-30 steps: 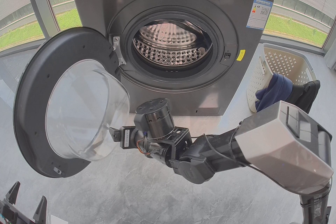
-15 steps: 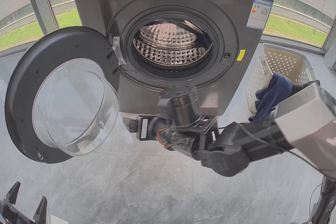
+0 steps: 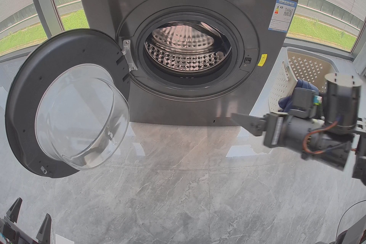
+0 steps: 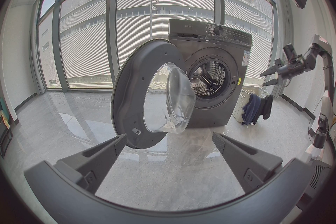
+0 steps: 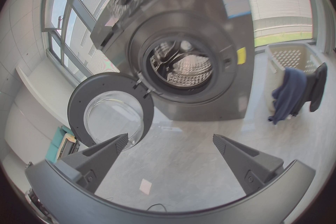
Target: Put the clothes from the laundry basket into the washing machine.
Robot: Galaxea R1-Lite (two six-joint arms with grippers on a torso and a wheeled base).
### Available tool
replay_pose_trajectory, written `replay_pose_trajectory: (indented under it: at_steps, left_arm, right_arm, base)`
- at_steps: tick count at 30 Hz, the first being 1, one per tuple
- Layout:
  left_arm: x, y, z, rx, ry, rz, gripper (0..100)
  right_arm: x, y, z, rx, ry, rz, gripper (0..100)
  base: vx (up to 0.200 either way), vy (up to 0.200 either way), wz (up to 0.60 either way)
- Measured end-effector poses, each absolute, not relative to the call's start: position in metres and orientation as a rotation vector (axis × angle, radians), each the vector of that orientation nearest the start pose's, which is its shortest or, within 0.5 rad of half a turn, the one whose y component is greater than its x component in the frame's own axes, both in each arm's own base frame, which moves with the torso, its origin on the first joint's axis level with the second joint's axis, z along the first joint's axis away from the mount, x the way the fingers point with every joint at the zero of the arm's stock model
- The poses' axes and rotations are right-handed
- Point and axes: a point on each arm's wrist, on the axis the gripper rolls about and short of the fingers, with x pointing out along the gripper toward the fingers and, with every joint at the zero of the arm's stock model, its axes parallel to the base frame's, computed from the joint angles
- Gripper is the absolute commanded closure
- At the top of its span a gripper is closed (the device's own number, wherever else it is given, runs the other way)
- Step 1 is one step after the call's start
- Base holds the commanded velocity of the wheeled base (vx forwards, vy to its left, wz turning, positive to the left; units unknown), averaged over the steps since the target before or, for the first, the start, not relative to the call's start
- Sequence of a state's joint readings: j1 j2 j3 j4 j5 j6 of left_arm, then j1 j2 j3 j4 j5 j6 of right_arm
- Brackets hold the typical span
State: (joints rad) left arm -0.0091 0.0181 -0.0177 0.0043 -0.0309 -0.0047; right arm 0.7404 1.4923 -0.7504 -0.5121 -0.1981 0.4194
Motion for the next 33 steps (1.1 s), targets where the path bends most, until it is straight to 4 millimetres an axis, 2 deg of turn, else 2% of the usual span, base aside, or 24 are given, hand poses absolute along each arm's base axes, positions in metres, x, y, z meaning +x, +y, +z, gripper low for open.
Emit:
replay_pose_trajectory:
  at_steps: [8, 11, 14, 19, 24, 27, 33]
  left_arm:
    - [-0.023, 0.0, 0.08, -0.004, 0.005, -0.042, 0]
    - [-0.023, 0.0, 0.08, -0.005, 0.005, -0.042, 0]
    - [-0.023, 0.0, 0.08, -0.006, 0.005, -0.043, 0]
    - [-0.023, 0.0, 0.08, -0.007, 0.005, -0.043, 0]
    - [-0.023, 0.0, 0.08, -0.008, 0.005, -0.043, 0]
    - [-0.023, 0.0, 0.08, -0.009, 0.005, -0.043, 0]
    - [-0.023, 0.0, 0.08, -0.01, 0.005, -0.043, 0]
  right_arm:
    - [0.129, 0.076, 0.213, 0.265, 0.172, 0.361, 0]
    - [0.103, 0.047, 0.198, 0.238, 0.131, 0.288, 0]
    - [0.074, 0.024, 0.168, 0.201, 0.132, 0.213, 0]
    - [0.039, 0.006, 0.134, 0.162, 0.122, 0.146, 0]
    - [0.011, 0.005, 0.111, 0.133, 0.103, 0.19, 0]
    - [0.001, 0.006, 0.101, 0.13, 0.107, 0.25, 0]
    - [-0.009, 0.006, 0.095, 0.116, 0.068, 0.34, 0]
  base:
    - [0.0, 0.0, 0.0]
    - [0.0, 0.0, 0.0]
    - [0.0, 0.0, 0.0]
    - [0.0, 0.0, 0.0]
    - [0.0, 0.0, 0.0]
    - [0.0, 0.0, 0.0]
    - [0.0, 0.0, 0.0]
